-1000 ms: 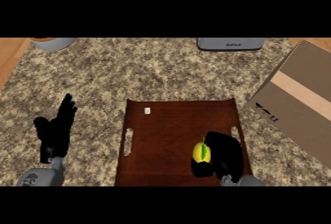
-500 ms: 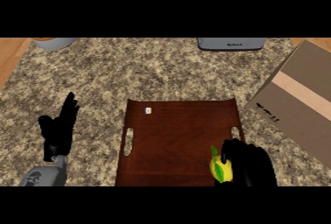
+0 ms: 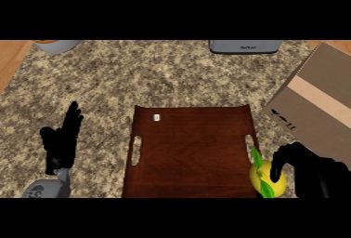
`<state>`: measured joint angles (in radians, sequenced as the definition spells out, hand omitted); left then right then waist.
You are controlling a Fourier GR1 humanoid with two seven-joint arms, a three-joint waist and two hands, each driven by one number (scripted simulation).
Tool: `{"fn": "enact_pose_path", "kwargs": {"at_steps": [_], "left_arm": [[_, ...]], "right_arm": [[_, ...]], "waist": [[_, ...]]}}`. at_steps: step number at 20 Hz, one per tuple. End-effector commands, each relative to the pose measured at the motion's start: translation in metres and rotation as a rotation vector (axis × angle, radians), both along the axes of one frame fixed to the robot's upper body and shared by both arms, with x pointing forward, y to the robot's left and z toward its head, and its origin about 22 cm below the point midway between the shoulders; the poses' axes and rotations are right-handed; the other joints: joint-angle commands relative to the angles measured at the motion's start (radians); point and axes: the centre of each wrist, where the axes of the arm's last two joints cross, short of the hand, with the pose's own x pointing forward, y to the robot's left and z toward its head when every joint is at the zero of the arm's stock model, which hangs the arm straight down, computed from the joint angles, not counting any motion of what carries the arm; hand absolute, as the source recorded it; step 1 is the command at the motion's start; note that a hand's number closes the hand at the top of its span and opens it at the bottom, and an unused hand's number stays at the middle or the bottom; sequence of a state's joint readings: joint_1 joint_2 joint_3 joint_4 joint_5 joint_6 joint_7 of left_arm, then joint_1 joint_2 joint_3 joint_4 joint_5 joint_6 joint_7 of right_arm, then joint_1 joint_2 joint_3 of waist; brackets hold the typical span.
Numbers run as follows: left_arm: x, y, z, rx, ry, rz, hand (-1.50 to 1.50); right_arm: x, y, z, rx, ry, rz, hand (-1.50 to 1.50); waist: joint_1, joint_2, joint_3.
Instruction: Pick the lemon from the tray and place it in the cardboard box
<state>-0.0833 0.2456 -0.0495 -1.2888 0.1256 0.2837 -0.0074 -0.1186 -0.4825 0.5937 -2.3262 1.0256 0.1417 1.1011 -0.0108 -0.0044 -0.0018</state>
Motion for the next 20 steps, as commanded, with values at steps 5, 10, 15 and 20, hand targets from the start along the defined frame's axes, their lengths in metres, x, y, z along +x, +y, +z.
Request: {"fn": "enact_pose_path", "kwargs": {"at_steps": [5,10,15,20], "left_arm": [[-0.001,0.008,0.004,0.004,-0.005,-0.001,0.0],[0.008,-0.001,0.005,0.002,-0.019,0.002,0.0],[0.002,-0.015,-0.001,0.01,-0.022,-0.018,0.0],[0.001,-0.011,-0.004,-0.009,-0.025,-0.01,0.0]], "right_arm": [[-0.018,-0.038,0.054,-0.107,-0.03,-0.184,1.5],[0.039,-0.078,0.061,-0.049,-0.113,-0.233,1.5],[0.069,-0.119,0.053,0.019,-0.113,-0.257,1.5],[0.093,-0.177,0.03,0.073,-0.123,-0.249,1.5]], "waist": [[0.001,0.001,0.001],[0.01,0.004,0.002],[0.011,0.005,0.002],[0.012,0.007,0.002]]}}
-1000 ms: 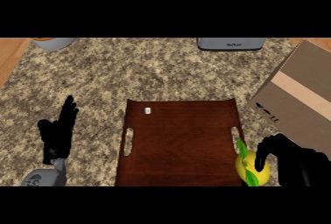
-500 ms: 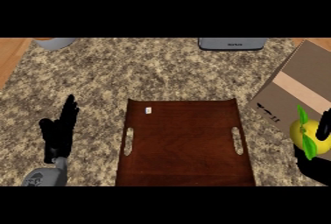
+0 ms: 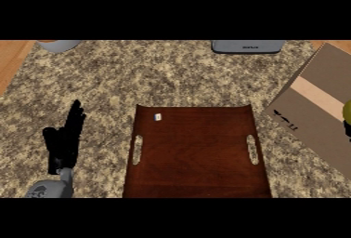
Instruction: Pick the lemon from the tray and place it in the cardboard box
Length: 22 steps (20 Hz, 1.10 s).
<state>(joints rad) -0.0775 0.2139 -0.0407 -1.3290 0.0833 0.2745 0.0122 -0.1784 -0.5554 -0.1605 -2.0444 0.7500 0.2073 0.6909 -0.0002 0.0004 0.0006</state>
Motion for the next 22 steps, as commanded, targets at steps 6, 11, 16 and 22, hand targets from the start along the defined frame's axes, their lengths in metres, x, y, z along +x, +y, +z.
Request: {"fn": "enact_pose_path", "kwargs": {"at_steps": [6,11,16,22], "left_arm": [[0.012,-0.001,-0.01,0.016,0.002,-0.004,0.0],[0.006,-0.005,-0.004,-0.002,0.004,-0.016,0.0],[0.001,0.001,-0.008,0.006,0.008,0.002,0.0],[0.007,0.008,-0.001,-0.012,0.003,-0.01,0.0]], "right_arm": [[0.066,-0.066,-0.047,0.042,0.024,0.004,1.5],[0.084,-0.095,-0.079,0.063,0.027,-0.07,1.5],[0.084,-0.129,-0.112,0.222,0.097,-0.069,-1.5],[0.096,-0.138,-0.121,0.372,-0.072,0.055,-1.5]], "waist": [[0.011,0.006,0.0],[0.014,0.005,0.0],[0.012,0.003,0.0],[0.01,0.005,0.001]]}}
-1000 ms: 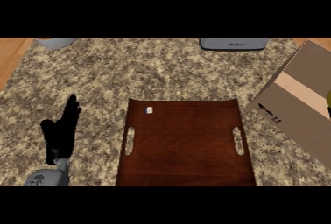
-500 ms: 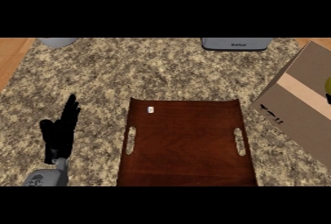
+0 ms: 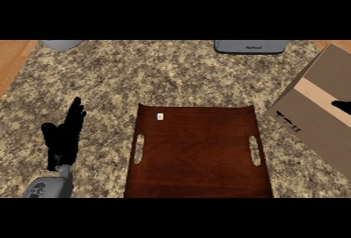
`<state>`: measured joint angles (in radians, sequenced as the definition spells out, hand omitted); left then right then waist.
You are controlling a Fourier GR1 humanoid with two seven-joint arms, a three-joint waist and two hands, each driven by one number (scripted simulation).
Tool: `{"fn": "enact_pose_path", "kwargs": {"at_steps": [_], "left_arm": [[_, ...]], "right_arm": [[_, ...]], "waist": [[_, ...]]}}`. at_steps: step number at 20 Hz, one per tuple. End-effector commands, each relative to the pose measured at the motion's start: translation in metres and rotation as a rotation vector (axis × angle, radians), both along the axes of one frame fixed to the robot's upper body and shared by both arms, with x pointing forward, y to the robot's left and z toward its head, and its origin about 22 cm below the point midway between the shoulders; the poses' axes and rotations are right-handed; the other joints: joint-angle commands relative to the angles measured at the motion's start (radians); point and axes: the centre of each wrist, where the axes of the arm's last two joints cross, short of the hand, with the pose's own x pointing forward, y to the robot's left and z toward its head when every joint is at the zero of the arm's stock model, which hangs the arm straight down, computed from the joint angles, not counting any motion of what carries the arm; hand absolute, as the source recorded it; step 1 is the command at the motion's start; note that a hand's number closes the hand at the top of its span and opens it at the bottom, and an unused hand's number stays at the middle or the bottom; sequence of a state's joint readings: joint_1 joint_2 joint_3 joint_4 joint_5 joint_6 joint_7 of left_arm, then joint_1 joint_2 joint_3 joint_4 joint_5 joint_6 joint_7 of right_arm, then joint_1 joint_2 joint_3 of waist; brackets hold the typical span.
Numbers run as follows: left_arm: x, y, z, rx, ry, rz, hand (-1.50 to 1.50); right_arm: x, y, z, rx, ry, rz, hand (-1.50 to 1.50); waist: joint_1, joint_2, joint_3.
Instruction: Pick the lemon from the tray and place it in the cardboard box
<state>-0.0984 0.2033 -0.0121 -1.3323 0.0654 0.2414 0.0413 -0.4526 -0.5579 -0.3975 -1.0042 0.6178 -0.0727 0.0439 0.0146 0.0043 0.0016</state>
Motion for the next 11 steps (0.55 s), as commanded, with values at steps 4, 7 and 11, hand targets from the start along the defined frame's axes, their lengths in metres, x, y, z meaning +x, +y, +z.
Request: {"fn": "enact_pose_path", "kwargs": {"at_steps": [4,7,11], "left_arm": [[0.004,0.01,0.0,-0.002,0.004,0.016,0.0],[0.008,0.025,0.016,0.022,0.01,0.025,0.0],[-0.01,0.001,-0.007,0.02,0.011,0.016,0.0]], "right_arm": [[-0.002,-0.023,0.003,0.248,-0.298,0.129,-1.5],[-0.015,-0.029,-0.01,0.393,-0.361,0.126,-1.5],[-0.053,-0.083,0.009,0.443,-0.445,0.058,-1.5]], "waist": [[-0.009,-0.001,0.001],[-0.02,-0.007,0.0],[-0.019,-0.005,-0.001]]}}
